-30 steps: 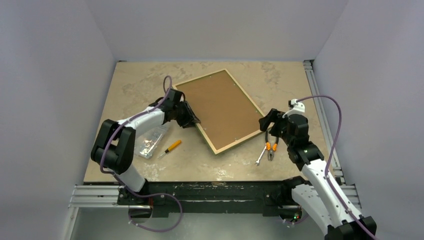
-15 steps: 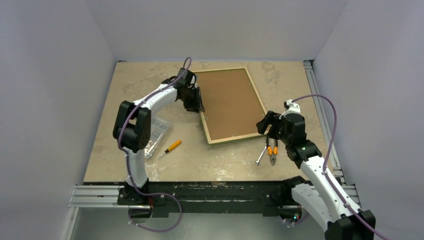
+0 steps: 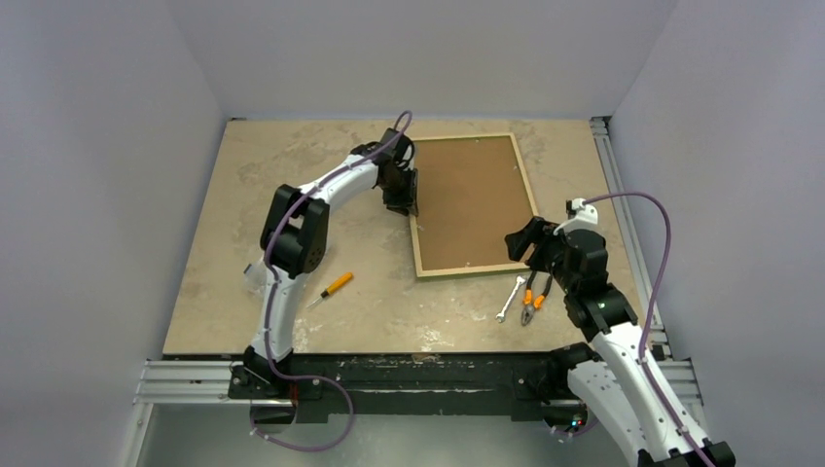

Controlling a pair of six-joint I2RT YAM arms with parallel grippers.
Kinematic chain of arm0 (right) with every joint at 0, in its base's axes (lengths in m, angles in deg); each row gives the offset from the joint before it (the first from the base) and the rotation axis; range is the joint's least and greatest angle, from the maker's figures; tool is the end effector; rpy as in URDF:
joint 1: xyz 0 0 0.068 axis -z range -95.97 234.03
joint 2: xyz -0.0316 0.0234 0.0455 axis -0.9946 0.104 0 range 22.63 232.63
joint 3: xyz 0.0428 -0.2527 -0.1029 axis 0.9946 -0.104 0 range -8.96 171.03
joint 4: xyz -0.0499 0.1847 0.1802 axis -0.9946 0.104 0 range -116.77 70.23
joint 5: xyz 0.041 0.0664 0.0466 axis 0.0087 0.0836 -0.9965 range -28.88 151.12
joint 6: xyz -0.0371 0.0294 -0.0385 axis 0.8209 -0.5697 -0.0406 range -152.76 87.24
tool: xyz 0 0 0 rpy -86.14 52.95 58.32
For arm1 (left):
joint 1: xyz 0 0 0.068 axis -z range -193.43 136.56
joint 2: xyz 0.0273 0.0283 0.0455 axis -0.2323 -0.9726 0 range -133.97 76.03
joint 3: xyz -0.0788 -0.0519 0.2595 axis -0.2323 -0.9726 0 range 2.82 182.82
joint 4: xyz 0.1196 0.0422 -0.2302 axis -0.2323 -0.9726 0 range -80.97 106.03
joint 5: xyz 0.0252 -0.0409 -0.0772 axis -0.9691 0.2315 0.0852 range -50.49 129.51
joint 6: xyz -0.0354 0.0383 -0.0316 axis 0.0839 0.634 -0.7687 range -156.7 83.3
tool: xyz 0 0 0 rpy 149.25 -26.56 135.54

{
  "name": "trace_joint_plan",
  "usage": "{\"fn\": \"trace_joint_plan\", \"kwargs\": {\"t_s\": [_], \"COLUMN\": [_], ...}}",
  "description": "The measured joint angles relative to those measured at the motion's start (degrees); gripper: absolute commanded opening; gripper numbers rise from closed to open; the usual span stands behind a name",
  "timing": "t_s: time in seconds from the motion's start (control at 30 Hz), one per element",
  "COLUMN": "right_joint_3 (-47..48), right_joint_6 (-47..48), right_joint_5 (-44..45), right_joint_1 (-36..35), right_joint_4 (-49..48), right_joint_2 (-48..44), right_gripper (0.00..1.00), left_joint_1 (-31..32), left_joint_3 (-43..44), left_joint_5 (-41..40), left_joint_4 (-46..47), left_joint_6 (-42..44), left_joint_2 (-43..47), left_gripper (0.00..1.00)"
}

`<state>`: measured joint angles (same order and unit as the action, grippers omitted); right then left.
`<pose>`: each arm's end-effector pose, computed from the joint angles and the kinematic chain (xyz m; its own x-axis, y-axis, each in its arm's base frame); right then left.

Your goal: Take the photo out of the frame

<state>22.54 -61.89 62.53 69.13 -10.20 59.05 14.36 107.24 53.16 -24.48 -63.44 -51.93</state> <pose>0.1614 0.0418 0.2672 -0.4237 0.3908 -0.8172 -0.0329 0.8949 0.4451 0.4250 -0.2362 0.1745 -0.9554 0.0093 -0.2951 0.1283 0.9134 -0.3864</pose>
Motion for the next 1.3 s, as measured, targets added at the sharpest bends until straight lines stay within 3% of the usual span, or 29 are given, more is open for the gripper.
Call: {"fn": "trace_joint_plan", "kwargs": {"t_s": [0.57, 1.3], "right_joint_3": [0.02, 4.13], "right_joint_6": [1.01, -0.22], "right_joint_5": [0.55, 0.39], "right_joint_1": [0.00, 0.00], "right_joint_4": [3.02, 6.82], "right_joint_2": [3.50, -0.07], "right_gripper": [0.72, 0.72], "left_joint_1": [1.25, 8.26], "left_joint_3": [13.97, 24.90], "left_joint_5": [-3.96, -3.10], "left_joint_4": [-7.19, 1.14], "left_joint_6": [4.70, -10.19], "left_joint_2": [-8.17, -17.29], "left_gripper": [0.00, 0.00]}}
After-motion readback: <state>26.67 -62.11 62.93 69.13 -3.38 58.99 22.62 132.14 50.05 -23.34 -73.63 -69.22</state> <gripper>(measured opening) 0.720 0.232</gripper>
